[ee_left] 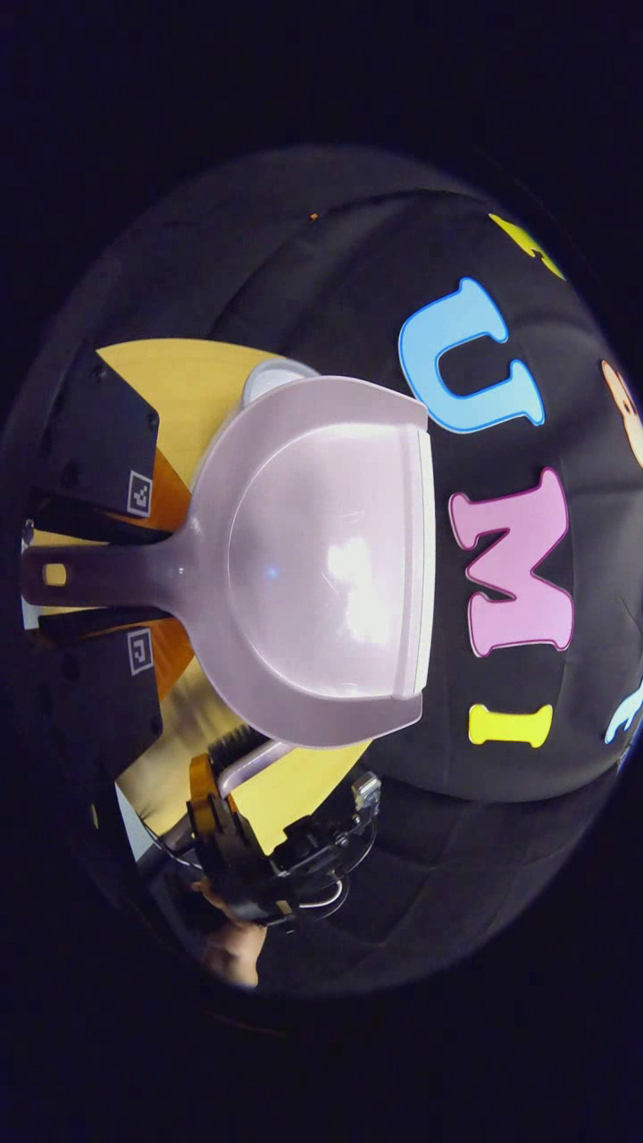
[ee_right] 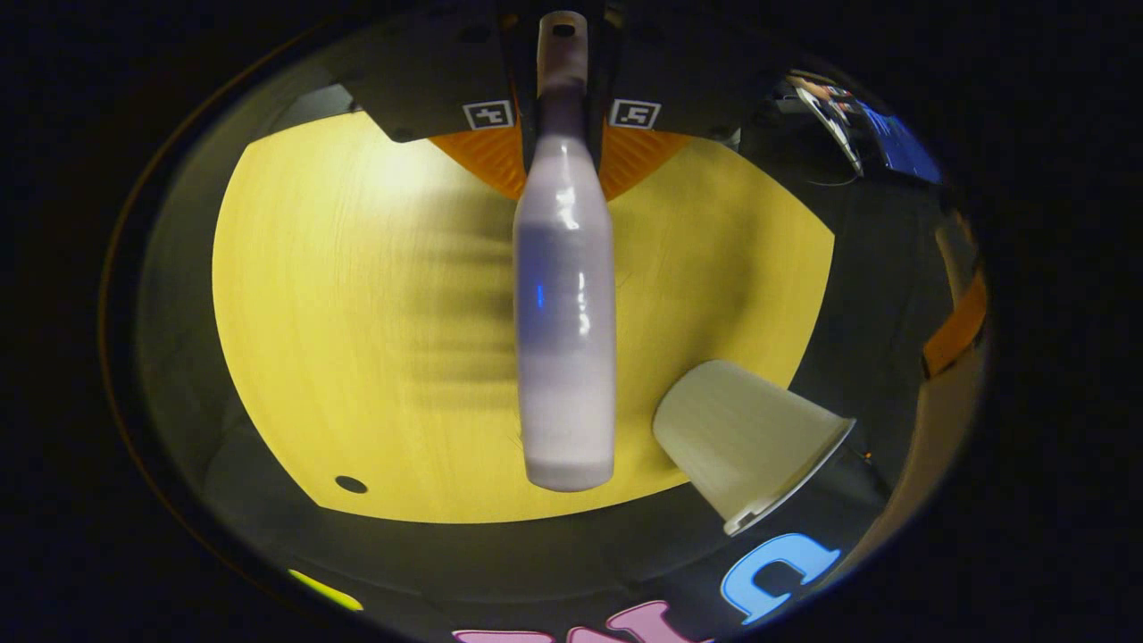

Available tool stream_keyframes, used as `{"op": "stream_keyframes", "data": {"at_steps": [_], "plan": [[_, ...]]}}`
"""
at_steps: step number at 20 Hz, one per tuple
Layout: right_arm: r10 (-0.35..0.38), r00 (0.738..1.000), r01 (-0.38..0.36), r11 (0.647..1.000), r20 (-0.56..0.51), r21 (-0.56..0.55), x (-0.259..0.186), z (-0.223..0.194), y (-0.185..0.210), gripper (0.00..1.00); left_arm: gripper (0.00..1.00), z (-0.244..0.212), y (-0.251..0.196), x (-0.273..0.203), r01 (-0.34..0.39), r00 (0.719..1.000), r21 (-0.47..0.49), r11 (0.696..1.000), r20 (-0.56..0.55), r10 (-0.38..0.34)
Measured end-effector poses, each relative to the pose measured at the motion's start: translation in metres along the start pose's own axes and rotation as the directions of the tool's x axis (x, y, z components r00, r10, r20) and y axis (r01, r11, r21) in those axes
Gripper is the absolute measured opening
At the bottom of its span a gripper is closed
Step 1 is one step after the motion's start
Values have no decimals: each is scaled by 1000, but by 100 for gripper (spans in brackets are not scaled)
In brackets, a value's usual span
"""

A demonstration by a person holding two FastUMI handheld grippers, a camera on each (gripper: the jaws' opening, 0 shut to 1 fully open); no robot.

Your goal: Pick up the small broom and dustpan from the desktop, sweep the trash into the dustpan with the broom, and then empty the trash into the garbage bin.

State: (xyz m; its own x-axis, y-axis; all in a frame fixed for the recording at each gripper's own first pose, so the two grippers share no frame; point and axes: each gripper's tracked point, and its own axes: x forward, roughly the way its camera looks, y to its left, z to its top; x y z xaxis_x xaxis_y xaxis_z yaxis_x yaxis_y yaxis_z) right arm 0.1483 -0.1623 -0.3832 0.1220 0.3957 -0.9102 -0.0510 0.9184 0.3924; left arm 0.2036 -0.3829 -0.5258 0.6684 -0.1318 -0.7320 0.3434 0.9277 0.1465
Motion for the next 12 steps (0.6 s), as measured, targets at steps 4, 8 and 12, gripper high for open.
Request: {"op": "stream_keyframes", "data": {"at_steps": [4, 8, 12], "plan": [[-76, 995, 76, 997, -69, 8, 11, -34, -32, 25, 29, -46, -52, 32, 88, 993, -129, 988, -70, -98], [-155, 981, 160, 987, -119, 26, 35, -45, -58, 25, 29, -103, -69, 76, 18, 973, -273, 962, -215, -79], [-223, 961, 219, 975, -164, -44, 56, -47, -61, 25, 29, -132, -77, 96, -13, 930, -300, 954, -353, -98]]}}
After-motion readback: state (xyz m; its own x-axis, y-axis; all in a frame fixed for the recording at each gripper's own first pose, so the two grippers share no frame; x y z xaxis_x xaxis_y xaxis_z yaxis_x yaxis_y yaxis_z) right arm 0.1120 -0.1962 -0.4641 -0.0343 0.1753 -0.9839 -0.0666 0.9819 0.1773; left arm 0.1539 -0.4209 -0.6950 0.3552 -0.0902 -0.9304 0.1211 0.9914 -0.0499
